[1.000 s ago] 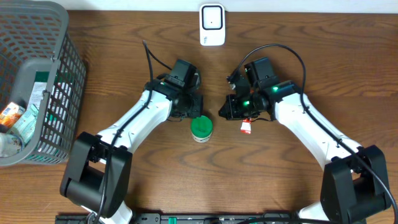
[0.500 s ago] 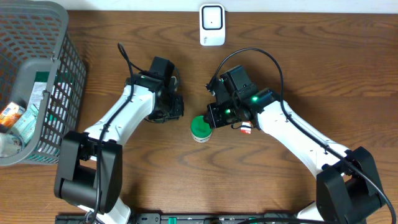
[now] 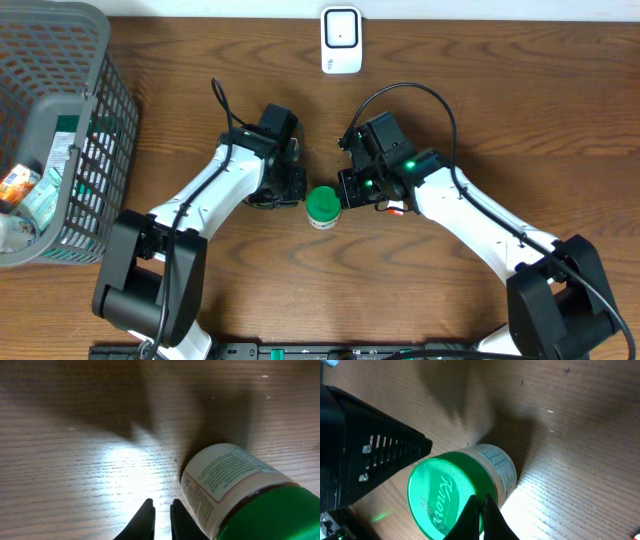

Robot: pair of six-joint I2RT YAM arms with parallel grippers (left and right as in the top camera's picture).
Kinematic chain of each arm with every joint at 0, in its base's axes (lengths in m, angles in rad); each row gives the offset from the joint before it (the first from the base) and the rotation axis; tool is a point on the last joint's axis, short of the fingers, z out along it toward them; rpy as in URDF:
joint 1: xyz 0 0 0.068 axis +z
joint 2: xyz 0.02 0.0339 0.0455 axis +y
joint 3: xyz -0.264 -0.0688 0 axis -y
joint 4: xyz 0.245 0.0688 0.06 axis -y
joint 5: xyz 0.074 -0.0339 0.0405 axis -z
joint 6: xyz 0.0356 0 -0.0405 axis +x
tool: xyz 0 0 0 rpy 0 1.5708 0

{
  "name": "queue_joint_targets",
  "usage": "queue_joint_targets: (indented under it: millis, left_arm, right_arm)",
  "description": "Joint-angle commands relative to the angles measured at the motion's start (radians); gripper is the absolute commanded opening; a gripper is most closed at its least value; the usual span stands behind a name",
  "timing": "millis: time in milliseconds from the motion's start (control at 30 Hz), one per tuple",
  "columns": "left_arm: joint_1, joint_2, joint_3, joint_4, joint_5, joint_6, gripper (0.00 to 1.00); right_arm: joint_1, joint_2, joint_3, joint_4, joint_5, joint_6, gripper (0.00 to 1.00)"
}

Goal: Scan the item barcode

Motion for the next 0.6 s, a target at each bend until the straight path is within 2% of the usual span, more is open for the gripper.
queue_joint_targets:
  millis: [0,233,433,567]
  left_arm:
    - [-0.005,0.004,-0.006,-0.003,0.001,0.002,0.14]
    - [-0.007,0.004,-0.006,0.005,0.004,0.002,0.14]
    - [-0.007,0.004,-0.006,0.009,0.004,-0.001,0.14]
    - [-0.007,0.004,-0.006,0.013,0.004,-0.001,0.14]
  right_arm:
    - [-0.009,-0.003,-0.025,0.001,0.025,0.01,0.01]
    - [-0.045,-0.003,-0.024,0.081,-0.084,0.012,0.01]
    - [-0.059,-0.003,-0.025,0.061,-0.053,0.036,0.01]
    - [-0.056,-0.003,-0.025,0.111,-0.192,0.01,0.01]
